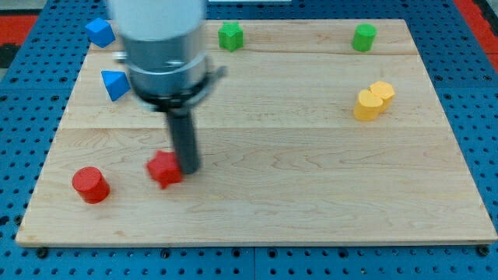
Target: Slide green star closer to the green circle
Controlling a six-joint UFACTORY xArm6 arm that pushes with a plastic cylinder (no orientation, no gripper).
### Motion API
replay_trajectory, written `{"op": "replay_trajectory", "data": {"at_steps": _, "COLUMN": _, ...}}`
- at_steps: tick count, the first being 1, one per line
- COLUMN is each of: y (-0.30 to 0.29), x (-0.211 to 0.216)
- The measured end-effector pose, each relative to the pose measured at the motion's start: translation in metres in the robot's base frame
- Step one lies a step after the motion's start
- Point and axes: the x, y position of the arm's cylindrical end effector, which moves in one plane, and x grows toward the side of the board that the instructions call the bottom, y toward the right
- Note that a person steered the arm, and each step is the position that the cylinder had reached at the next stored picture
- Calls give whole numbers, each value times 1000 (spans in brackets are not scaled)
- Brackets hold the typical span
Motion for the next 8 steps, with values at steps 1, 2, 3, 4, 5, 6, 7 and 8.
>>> {"op": "replay_trajectory", "data": {"at_steps": 1, "y": -49, "x": 0}}
{"op": "replay_trajectory", "data": {"at_steps": 2, "y": -46, "x": 0}}
{"op": "replay_trajectory", "data": {"at_steps": 3, "y": -19, "x": -19}}
{"op": "replay_trajectory", "data": {"at_steps": 4, "y": -17, "x": -66}}
{"op": "replay_trajectory", "data": {"at_steps": 5, "y": 2, "x": -105}}
{"op": "replay_trajectory", "data": {"at_steps": 6, "y": -10, "x": -149}}
{"op": "replay_trajectory", "data": {"at_steps": 7, "y": -35, "x": -206}}
{"op": "replay_trajectory", "data": {"at_steps": 8, "y": -52, "x": -255}}
